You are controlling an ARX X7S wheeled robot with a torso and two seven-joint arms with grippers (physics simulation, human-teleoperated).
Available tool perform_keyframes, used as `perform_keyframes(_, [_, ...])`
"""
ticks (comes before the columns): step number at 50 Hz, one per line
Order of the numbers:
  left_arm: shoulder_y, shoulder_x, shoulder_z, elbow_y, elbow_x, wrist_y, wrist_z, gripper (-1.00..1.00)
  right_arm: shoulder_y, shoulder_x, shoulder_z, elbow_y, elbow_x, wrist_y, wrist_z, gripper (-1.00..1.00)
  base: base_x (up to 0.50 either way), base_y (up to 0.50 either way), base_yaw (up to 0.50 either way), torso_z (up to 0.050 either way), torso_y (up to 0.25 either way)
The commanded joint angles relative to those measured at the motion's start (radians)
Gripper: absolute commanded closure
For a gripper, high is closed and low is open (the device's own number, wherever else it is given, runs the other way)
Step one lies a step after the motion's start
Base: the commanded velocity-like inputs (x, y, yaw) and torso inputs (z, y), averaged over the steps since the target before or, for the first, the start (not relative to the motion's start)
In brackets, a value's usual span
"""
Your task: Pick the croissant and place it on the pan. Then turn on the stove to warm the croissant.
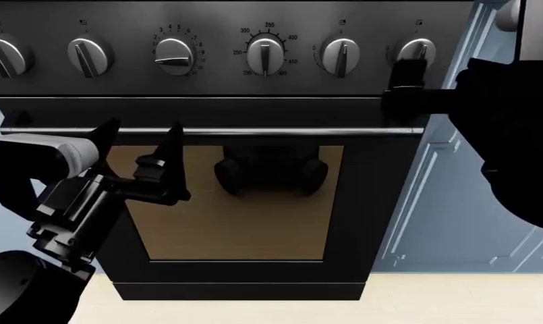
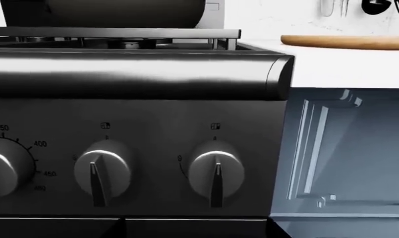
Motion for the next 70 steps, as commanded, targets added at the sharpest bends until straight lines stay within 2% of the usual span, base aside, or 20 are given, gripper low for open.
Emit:
perform_keyframes(1, [-0.005,0.001,0.006,-0.006,0.002,0.001,0.002,-1.0,0.007,-0.002,-0.008,0.02,-0.029,-0.001,-0.018,-1.0,0.0,0.0,0.0,0.0,0.0])
perform_keyframes(70, [-0.011,-0.001,0.03,-0.031,0.01,0.002,-0.011,-1.0,-0.019,-0.051,-0.073,0.169,-0.197,-0.057,-0.16,-1.0,0.0,0.0,0.0,0.0,0.0])
